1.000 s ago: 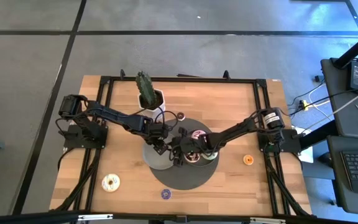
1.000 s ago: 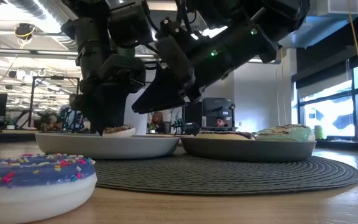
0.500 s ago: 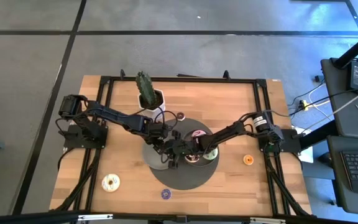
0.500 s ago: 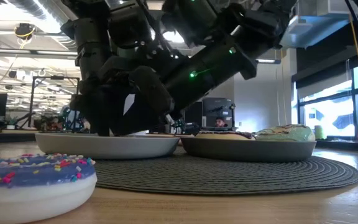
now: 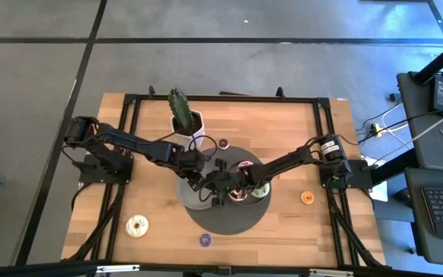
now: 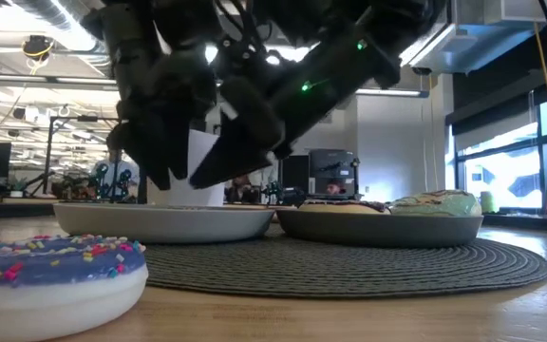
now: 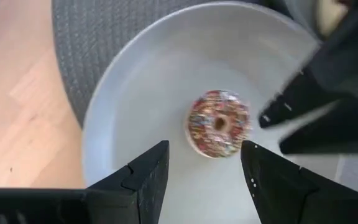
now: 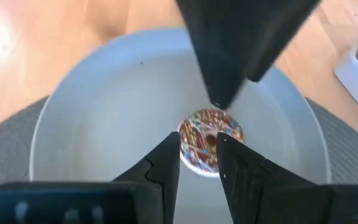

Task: Pick & Place donuts
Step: Put the small blue donut on the gray plate

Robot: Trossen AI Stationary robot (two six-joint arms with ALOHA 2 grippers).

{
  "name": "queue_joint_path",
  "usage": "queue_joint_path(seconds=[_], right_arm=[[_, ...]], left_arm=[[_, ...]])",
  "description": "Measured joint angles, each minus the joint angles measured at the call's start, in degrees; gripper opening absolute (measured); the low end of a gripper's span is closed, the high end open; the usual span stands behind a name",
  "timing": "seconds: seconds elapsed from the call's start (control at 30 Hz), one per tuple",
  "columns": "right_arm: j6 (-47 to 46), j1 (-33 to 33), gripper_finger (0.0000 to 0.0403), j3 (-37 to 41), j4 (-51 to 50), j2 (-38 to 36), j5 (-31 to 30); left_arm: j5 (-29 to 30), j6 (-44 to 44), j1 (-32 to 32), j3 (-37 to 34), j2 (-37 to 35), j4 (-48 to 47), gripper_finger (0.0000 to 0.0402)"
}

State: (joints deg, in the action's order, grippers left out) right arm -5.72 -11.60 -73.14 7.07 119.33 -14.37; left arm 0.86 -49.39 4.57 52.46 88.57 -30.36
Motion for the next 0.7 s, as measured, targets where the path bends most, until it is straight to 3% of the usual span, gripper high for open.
queue_joint_path(seconds=[0.23,0.5,0.7], right_arm=[[-0.24,-2.52,0.0108,2.16,-10.14,-6.71,-1.20],[-5.03,-5.74,0.0108,17.03,-13.04,-22.92,-9.33],[-11.81,-8.45,0.0108,29.01,-14.19,-37.46,-11.51]], left_arm=[[6.64,0.50,6.36,0.01,-2.84,1.50,0.0194],[7.85,4.72,13.85,0.01,-3.56,9.52,0.0194],[5.63,10.61,16.64,0.01,-3.56,16.92,0.0195]])
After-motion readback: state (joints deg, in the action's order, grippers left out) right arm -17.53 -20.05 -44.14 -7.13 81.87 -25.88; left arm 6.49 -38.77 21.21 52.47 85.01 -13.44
